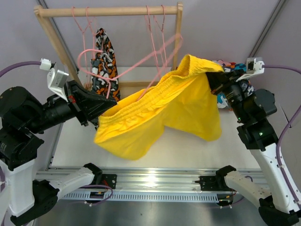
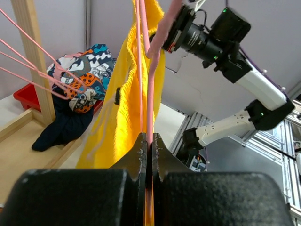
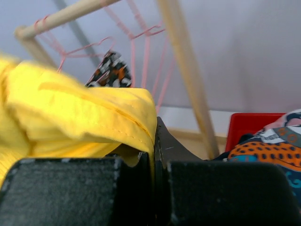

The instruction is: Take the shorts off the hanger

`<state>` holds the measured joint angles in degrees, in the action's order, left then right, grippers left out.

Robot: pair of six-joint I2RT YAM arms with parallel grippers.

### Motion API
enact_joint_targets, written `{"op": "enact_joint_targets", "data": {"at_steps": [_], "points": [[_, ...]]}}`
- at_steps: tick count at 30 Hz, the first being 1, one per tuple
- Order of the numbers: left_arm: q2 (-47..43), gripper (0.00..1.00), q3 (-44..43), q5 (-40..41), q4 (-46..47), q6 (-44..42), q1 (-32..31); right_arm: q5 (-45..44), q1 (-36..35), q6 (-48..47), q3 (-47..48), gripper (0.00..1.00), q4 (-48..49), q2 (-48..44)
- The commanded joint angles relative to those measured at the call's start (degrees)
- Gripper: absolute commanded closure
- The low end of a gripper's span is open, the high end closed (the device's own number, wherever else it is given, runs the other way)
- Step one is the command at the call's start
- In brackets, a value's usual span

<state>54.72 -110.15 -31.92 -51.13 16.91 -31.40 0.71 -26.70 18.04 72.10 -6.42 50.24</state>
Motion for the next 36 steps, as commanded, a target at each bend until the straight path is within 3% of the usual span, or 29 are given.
{"op": "enact_joint_targets", "data": {"at_steps": [1,7,10,11,13,14,17,18,20,22,25,27,30,36], "points": [[-1.98,1.0,-0.6,1.68,2.18,-0.82,-0.33,-3.97,7.95,4.53,2.35,1.0,-1.32,1.0],[-1.37,1.0,-0.86,3.44,1.83,-1.35,-0.33,2.53,10.79,9.46,-2.03,1.0,-0.36,2.32],[-0.58,1.0,-1.21,4.32,1.91,-1.35,-0.33,11.29,10.35,10.34,-5.29,1.0,4.53,1.44],[-0.32,1.0,-0.95,5.72,2.09,-1.26,-0.33,19.86,8.7,10.26,-8.08,1.0,6.4,1.09],[-0.14,1.0,0.28,7.13,3.57,-1.26,-0.33,25.03,3.96,7.3,-9.69,1.0,9.05,0.83],[0.12,1.0,0.46,9.49,3.93,-1.26,-0.33,24.17,-3.72,4.83,-9.34,1.0,7.66,1.0],[2.57,1.0,-1.9,17.82,-0.52,-1.53,-0.33,15.4,-16.67,-3.17,-5.76,1.0,-0.6,2.4],[5.46,1.0,-4.61,27.6,-3.5,-1.87,-0.33,12.42,-18.11,-3.97,-4.87,1.0,-1.83,2.5],[7.59,1.0,-7.17,36.62,-10.98,-2.23,-0.33,3.31,-18.74,-4.94,-2.67,1.0,-4.39,2.15],[7.78,1.0,-6.92,43.51,-13.28,-2.67,-0.33,-4.89,-17.43,-6.08,2.42,1.0,-7.45,1.53],[5.32,1.0,-3.5,44.67,-14.17,-2.58,-0.33,-21.31,-13.92,-9.33,11.11,1.0,-9.23,2.23],[4.17,1.0,-0.51,43.62,-14.08,-2.32,-0.33,-25.04,-11.72,-12.76,15.42,1.0,-8.36,3.54],[2.59,1.0,3.17,39.23,-12.77,-1.0,-0.33,-26.55,-6.45,-16.71,23.51,1.0,-4.15,8.54],[1.0,1.0,8.89,33.07,-10.13,1.11,-0.33,-17.07,9.89,-15.24,45.12,1.0,-2.9,27.78]]}}
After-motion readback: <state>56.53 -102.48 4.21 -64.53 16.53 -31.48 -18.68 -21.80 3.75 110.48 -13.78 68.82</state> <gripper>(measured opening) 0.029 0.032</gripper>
